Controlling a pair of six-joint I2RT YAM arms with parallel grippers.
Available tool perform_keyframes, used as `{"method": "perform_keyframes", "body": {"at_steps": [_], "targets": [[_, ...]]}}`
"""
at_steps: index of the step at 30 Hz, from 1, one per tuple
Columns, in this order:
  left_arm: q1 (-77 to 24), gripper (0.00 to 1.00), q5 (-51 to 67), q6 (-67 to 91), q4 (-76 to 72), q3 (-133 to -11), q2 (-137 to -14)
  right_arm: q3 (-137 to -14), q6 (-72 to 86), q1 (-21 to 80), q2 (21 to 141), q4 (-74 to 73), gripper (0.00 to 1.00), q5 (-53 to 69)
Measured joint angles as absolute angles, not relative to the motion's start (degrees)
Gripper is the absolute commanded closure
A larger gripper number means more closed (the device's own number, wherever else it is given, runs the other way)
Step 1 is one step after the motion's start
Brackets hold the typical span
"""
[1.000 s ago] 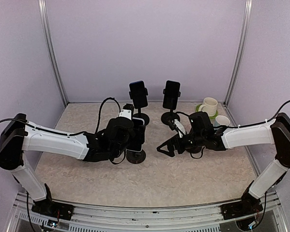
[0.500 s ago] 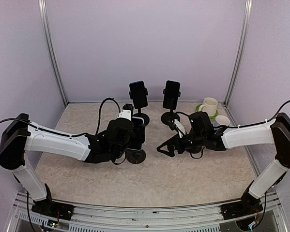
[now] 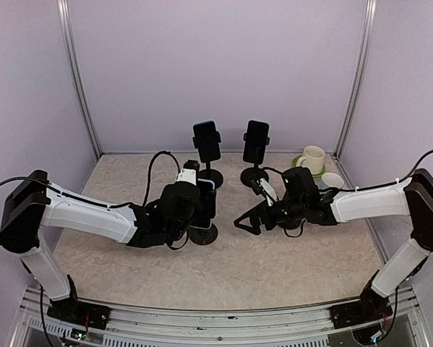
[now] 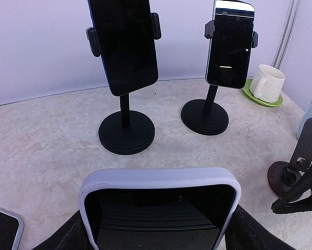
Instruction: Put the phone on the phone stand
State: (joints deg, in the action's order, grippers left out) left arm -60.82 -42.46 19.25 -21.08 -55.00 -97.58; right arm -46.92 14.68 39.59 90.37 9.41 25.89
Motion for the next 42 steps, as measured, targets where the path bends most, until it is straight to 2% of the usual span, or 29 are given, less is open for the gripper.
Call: {"method": "perform_keyframes", "body": {"at_steps": [16,34,35,36,42], "targets": [[-60.8,0.44,-42.5,20.1,-21.8,-54.9,-98.6,-46.9,14.7,39.6,90.4,9.4,0.00,25.9],[-60.8,0.13,-43.4,21.9,-21.5,-55.7,-99.5,-46.9,14.7,39.6,90.4,9.4,0.00,25.9],[-60.9,0.04,-43.4,22.0,-21.5,-55.7,-99.5,-46.9,14.7,39.6,90.4,9.4,0.00,25.9],[-60.9,0.02,-43.5,22.2,-21.4,-55.7,-99.5,-46.9,14.7,39.6,90.4,9.4,0.00,25.9],[-62.0,0.01,-44.1,22.6,-21.2,-55.7,-99.3,-46.9,14.7,39.6,90.4,9.4,0.00,25.9]]}}
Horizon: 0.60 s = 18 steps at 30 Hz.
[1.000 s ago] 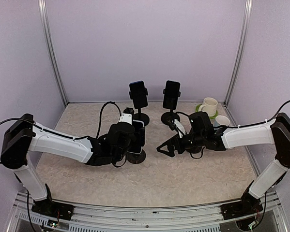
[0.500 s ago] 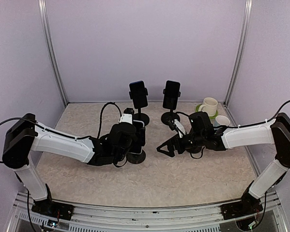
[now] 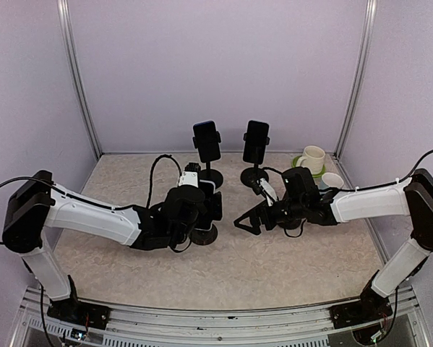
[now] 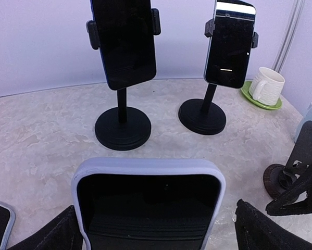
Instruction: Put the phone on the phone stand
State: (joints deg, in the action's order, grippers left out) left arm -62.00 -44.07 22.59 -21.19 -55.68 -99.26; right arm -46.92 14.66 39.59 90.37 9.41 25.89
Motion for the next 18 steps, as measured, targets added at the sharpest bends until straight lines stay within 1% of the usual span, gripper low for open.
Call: {"method": "perform_keyframes", "body": {"at_steps": [18], "targets": [[-63.9,0.01,-49.9,27.5,-16.1,-55.6,-94.2,-46.9,14.7,39.6,90.4,9.4,0.00,25.9]]}}
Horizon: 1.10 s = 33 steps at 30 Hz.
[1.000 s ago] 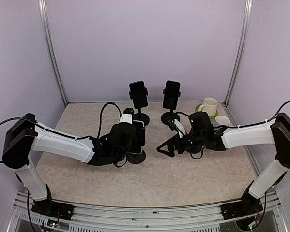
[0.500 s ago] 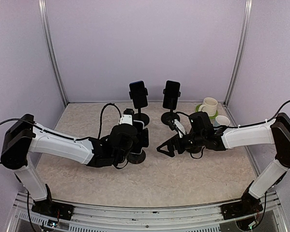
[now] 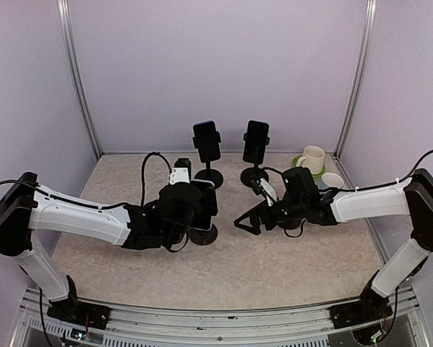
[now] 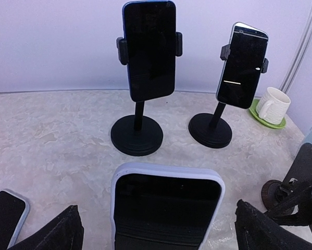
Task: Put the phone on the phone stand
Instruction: Place the phone on the phone stand, then pick up the phone from the phone stand.
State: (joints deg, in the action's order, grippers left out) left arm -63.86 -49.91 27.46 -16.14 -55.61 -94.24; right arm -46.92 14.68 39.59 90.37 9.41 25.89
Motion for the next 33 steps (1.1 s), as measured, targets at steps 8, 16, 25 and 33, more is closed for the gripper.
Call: {"method": "perform_keyframes", "body": {"at_steps": [8,16,25,33], "targets": [[-64.8,0.01,-51.0,32.2,-12.7,-55.3,-95.7,-46.9,14.7,39.6,90.4,9.4,0.00,25.9],[-65.1,0.01,-50.9,34.8,-11.0,-55.3,-99.7,-46.9,14.7,39.6,90.4,9.4,0.00,25.9],[-65.1,0.01,-50.9,36.1,-10.9,-55.5,-103.4,-46.9,14.7,39.6,90.4,9.4,0.00,25.9],[-65.1,0.11,-50.1,36.3,-10.6,-56.1,-106.3,-46.9,14.7,39.6,90.4,9.4,0.00,25.9]]}}
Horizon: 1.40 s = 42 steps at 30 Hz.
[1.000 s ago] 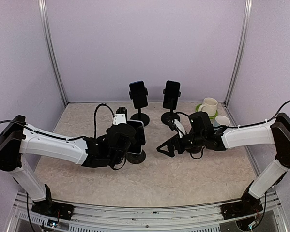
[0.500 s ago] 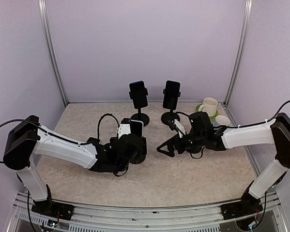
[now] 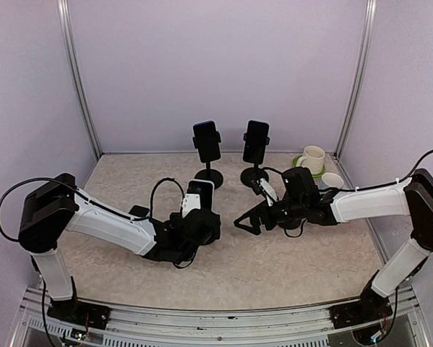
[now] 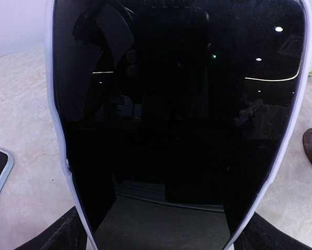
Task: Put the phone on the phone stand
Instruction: Pick up the phone from the phone stand.
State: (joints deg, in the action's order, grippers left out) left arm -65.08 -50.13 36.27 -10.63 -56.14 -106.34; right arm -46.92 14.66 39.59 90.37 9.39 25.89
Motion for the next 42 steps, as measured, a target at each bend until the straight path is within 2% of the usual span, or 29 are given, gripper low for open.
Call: {"method": "perform_keyframes", "body": {"at_steps": [5,16,21,26,38,42], "targets": [[-65.1,0.17,-50.2,36.4,-10.7,-56.5,-106.5,-46.9,14.7,39.6,90.4,9.4,0.00,25.9],[-64.4,0.15,-49.9,35.3,-11.6,-56.5,-106.8,-46.9,14.7,39.6,90.4,9.4,0.00,25.9],[-63.7,0.09,-49.2,34.1,-13.1,-56.5,-107.6,-46.9,14.7,39.6,90.4,9.4,0.00,25.9],[-63.3,0.09,-48.2,33.6,-13.4,-56.5,-108.8,-46.9,14.6,39.6,90.4,9.4,0.00,25.9],[-63.0,0.17,-48.0,31.4,-15.5,-56.5,-109.2,-46.9,14.7,39.6,90.4,9.4,0.00,25.9],[-62.7,0.27,-47.9,30.6,-16.2,-56.5,-109.4,-46.9,14.6,39.6,90.4,9.4,0.00,25.9]]}}
